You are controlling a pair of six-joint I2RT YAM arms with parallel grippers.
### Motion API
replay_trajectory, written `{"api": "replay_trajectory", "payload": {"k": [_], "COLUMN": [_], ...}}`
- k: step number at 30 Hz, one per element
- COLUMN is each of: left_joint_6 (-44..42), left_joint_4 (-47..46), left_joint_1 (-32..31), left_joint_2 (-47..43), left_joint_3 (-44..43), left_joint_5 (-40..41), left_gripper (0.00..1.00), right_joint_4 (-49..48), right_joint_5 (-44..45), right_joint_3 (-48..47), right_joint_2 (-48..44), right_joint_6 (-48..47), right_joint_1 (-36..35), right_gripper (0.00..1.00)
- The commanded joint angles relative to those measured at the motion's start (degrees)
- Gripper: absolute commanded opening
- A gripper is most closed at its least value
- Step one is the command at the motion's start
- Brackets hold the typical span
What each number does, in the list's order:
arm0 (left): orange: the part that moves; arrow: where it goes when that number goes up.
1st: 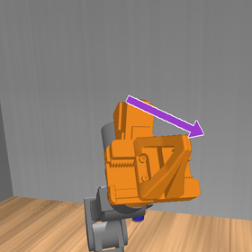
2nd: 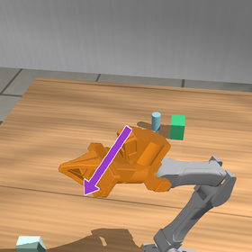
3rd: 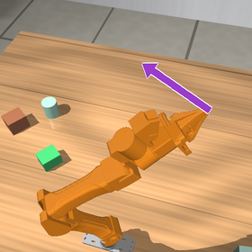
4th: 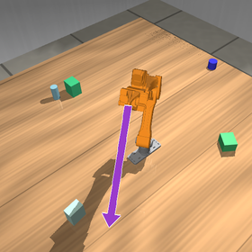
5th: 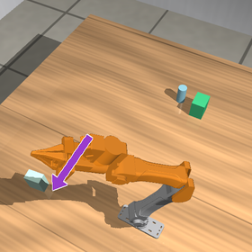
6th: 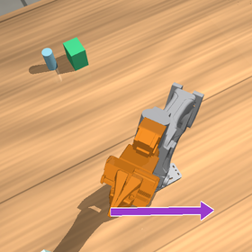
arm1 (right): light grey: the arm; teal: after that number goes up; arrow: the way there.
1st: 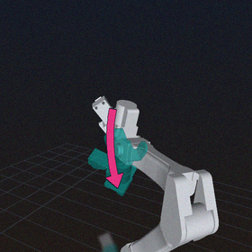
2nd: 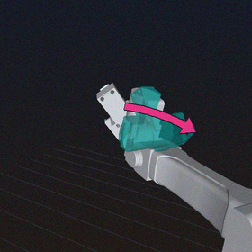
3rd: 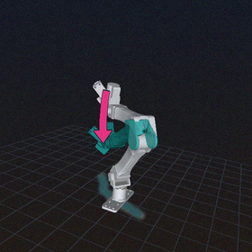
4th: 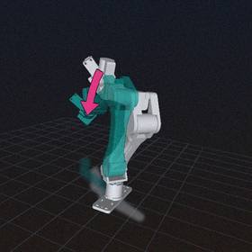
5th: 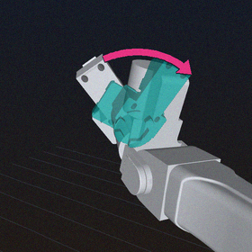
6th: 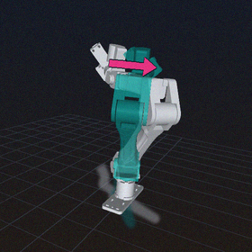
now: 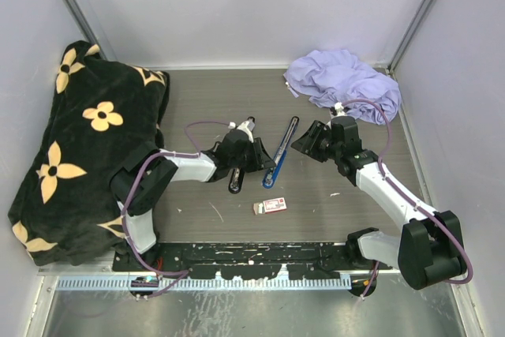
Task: Load the staples into the stapler
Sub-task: Pick up the stapler.
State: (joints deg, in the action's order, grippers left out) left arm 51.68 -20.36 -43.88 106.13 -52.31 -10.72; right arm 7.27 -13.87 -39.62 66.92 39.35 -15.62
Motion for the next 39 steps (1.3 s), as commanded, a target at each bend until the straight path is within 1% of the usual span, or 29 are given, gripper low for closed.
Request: {"api": "replay_trajectory", "payload": {"k": [1,5,9,17,23,25,32,39], "left_joint_6": [0.2,0.1,-0.1,-0.1,-0.6,-0.6,-2.6,-7.2], "left_joint_4": [-2.6,-2.5,-0.9,-0.7,0.5,0.5,2.1,7.2], "left_joint_1": [0.1,0.1,0.0,0.1,0.1,0.0,-0.1,-1.4], "left_joint_2": [-2.2,-1.8,-1.2,-0.6,0.0,0.0,-2.7,-6.7], "left_joint_3": [0.1,-0.1,-0.7,-1.3,-1.7,-1.8,-1.9,-3.5], "left_joint_5": [0.8,0.5,0.7,0.5,0.6,0.5,2.1,6.4], "left_gripper": [0.37,0.34,0.32,0.29,0.25,0.22,0.15,0.15], "right_joint_4": [-2.0,-1.5,-1.4,-1.0,-0.8,-0.6,-0.3,-0.3], "right_joint_5": [-0.2,0.1,0.2,0.7,0.9,1.1,1.4,1.5], "right_joint_3": [-0.6,-0.6,-0.9,-0.9,-1.0,-1.0,-0.9,-0.8], "right_joint_2": [-0.6,-0.8,-0.9,-1.2,-1.5,-1.6,-1.7,-1.5], "right_joint_6": [0.3,0.1,-0.1,-0.2,-0.4,-0.5,-0.6,-0.6], "right_joint_1": [0.3,0.3,0.2,0.3,0.3,0.3,0.3,0.3], "right_gripper": [0.48,0.49,0.48,0.48,0.48,0.48,0.48,0.48]}}
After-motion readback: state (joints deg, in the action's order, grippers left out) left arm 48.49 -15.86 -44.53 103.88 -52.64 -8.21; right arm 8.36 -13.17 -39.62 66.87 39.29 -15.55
